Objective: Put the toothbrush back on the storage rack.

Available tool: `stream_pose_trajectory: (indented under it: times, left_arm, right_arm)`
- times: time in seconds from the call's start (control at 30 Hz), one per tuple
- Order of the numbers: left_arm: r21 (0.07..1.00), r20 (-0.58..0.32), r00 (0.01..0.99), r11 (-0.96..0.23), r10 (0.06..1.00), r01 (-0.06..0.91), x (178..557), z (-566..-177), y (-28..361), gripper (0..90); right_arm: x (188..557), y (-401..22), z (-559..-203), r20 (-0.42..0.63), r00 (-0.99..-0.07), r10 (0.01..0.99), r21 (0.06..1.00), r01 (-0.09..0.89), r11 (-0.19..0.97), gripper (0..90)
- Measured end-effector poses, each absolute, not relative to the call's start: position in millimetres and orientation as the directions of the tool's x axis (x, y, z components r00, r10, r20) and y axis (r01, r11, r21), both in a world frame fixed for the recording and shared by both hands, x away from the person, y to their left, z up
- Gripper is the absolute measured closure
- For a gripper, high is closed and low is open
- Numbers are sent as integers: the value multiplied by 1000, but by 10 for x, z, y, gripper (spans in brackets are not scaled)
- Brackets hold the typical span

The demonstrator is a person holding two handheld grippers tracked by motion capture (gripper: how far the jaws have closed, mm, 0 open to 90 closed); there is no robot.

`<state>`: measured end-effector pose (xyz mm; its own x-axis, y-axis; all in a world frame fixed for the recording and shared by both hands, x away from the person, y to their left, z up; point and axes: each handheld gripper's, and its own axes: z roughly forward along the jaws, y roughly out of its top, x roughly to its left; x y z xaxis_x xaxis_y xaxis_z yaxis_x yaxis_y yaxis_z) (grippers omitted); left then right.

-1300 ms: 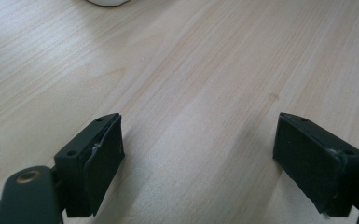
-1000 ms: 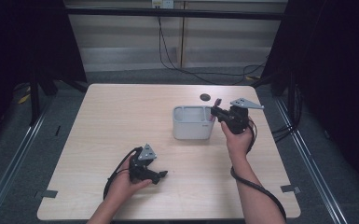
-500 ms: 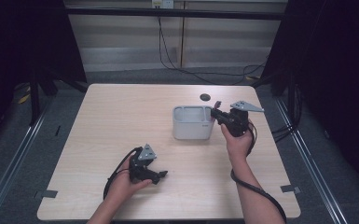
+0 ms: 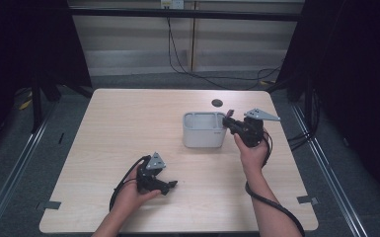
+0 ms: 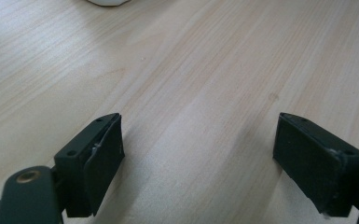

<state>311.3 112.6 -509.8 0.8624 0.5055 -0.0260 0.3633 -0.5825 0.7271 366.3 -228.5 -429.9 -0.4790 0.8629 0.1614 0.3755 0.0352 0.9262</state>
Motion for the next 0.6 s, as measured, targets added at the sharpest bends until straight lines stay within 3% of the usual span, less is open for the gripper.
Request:
stream_pose_trajectory:
  times: [0.6]
  left_arm:
    - [728,-26,863,-582,505,362,3113,-5098,1125,157]
  right_arm:
    - [3656,-2317,-4288,147,-470,870,926,375,46,705]
